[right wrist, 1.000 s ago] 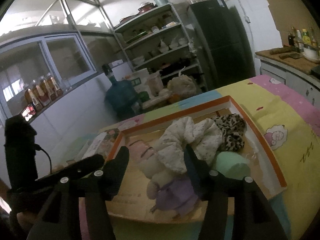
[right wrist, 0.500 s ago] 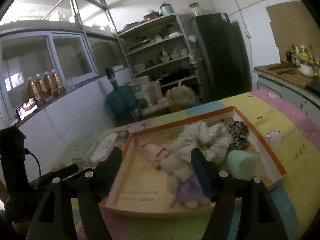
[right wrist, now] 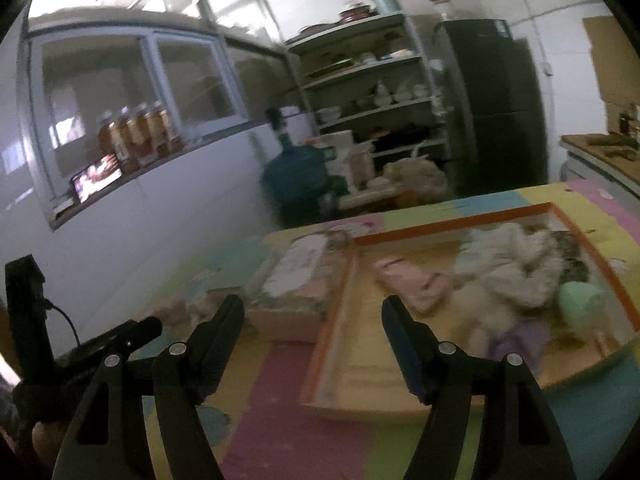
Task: Organize soft objects
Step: 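Move both tools back to the pile beside the tray, then lower the left tool onto the cream teddy bear while the right tool approaches the clear plastic bag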
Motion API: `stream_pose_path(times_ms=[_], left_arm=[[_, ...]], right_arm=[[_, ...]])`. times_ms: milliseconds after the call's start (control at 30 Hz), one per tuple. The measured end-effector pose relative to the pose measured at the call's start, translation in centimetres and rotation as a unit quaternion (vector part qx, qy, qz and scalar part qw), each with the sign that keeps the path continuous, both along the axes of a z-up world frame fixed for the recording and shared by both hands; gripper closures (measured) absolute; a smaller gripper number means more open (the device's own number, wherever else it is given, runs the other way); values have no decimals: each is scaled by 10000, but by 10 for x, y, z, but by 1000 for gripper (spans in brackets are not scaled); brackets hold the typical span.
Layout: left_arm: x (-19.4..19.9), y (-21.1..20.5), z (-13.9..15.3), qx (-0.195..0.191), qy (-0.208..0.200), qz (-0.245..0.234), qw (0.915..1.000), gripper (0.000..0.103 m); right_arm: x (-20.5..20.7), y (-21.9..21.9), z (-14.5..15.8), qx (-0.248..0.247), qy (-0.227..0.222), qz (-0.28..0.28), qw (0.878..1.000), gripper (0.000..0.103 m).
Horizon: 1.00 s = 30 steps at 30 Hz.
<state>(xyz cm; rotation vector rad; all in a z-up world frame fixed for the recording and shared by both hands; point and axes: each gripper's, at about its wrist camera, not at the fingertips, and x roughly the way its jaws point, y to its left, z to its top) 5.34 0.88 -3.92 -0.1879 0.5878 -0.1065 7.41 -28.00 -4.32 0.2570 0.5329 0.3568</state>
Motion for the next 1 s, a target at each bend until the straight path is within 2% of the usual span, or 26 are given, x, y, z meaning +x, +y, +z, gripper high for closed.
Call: stream_pose_path(times_ms=[133,367,500,700,833,1000], left_arm=[[-3,21,0,98,6,130,9999,21],[-1,47,-7,28,38,93,9999,21],[11,59,-12,-150,131,-137,9997,21],[42,66,-20,-140,320,-461,9983,21],[59,69,-31,-275,499,-668,9961,28],[68,67,-35,-46,552,-892,9945,28]], right_arm=[[2,34,-1,-63,47,362,9993,30],[4,73,-8,-138,224,680,9973,30],[6,92,-13,-184,333,820,9959,30],[10,112,-17,-314,412,878,9948,30],[15,118,-19,-321,463,813,9951,30],[23,124,-24,-335,557,805,9946,30]])
